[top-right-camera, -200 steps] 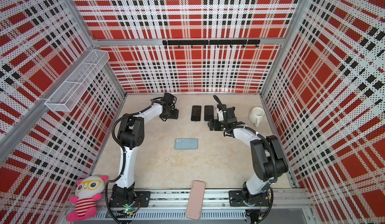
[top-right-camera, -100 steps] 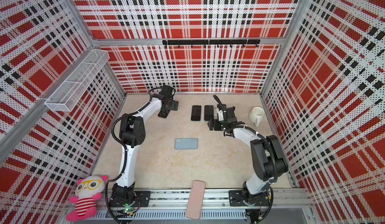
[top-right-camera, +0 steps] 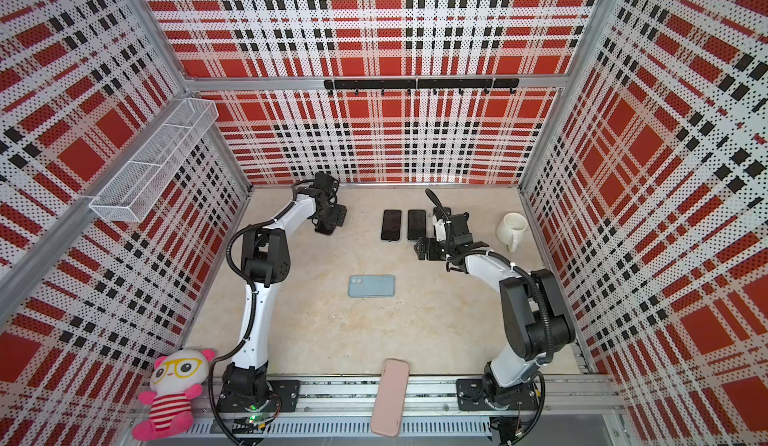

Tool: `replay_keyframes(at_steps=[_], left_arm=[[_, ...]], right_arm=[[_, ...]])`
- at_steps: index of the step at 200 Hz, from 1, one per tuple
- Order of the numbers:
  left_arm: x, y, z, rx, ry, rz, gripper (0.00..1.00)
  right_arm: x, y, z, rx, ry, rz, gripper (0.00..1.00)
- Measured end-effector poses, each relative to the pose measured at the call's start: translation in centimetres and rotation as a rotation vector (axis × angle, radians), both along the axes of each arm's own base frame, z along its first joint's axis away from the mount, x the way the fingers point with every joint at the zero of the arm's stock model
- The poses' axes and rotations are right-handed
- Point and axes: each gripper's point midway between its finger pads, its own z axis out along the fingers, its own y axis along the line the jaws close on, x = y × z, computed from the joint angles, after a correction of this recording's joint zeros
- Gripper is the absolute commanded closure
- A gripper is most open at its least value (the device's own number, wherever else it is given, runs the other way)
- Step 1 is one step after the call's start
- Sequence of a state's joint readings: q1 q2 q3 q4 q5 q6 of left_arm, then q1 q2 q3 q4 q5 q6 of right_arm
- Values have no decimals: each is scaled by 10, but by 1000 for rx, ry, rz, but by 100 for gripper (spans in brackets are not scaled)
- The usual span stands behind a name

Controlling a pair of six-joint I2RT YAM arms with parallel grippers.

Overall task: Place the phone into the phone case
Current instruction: 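Lower the left gripper over the pink-edged black phone, then grasp the pink-edged black phone with the left gripper and lift it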

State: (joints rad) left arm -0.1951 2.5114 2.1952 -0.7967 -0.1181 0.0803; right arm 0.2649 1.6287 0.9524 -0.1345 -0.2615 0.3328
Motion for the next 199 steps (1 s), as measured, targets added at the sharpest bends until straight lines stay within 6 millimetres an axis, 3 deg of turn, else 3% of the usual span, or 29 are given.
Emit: replay_keyframes(at_steps=[17, 75, 139, 166, 199], left_arm=[[1, 0, -1, -25, 5, -4, 4], [7, -8, -5, -79, 9, -28, 31], [5, -11, -4, -106, 14, -18, 37], [-11, -12, -3, -122, 46, 0, 36], [-51, -18, -2, -133, 127, 10, 36]], right_arm=[[0, 0, 0, 0, 2, 0, 9], [0, 0, 0, -1, 3, 0, 9], [0, 1, 1, 5, 0, 6, 7], [2, 5, 8, 29, -26, 20, 8], [1, 10, 26, 76, -80, 29, 11]])
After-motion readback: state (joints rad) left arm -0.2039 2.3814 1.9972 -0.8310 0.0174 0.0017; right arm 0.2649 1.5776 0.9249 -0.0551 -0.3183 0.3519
